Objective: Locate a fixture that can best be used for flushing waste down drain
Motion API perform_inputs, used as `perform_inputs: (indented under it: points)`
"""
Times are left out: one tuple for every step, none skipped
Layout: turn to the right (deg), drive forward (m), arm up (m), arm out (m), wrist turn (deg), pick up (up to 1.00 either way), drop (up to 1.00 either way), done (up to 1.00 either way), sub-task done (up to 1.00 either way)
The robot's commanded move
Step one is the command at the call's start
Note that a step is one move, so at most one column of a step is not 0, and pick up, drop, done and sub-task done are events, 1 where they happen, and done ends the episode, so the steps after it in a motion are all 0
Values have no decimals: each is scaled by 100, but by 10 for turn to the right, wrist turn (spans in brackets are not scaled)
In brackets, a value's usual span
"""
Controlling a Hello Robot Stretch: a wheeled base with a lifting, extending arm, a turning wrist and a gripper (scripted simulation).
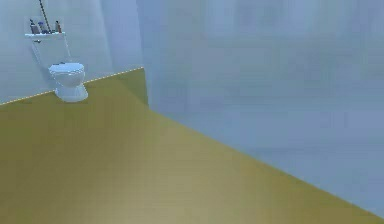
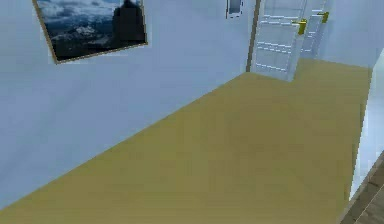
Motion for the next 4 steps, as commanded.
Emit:
perform_inputs:
  points:
    - [0, 30, 0, 0, 0, 0, 0, 0, 0]
    - [-360, 0, 0, 0, 0, 0, 0, 0, 0]
    - [0, 100, 0, 0, 0, 0, 0, 0, 0]
    - [0, 100, 0, 0, 0, 0, 0, 0, 0]
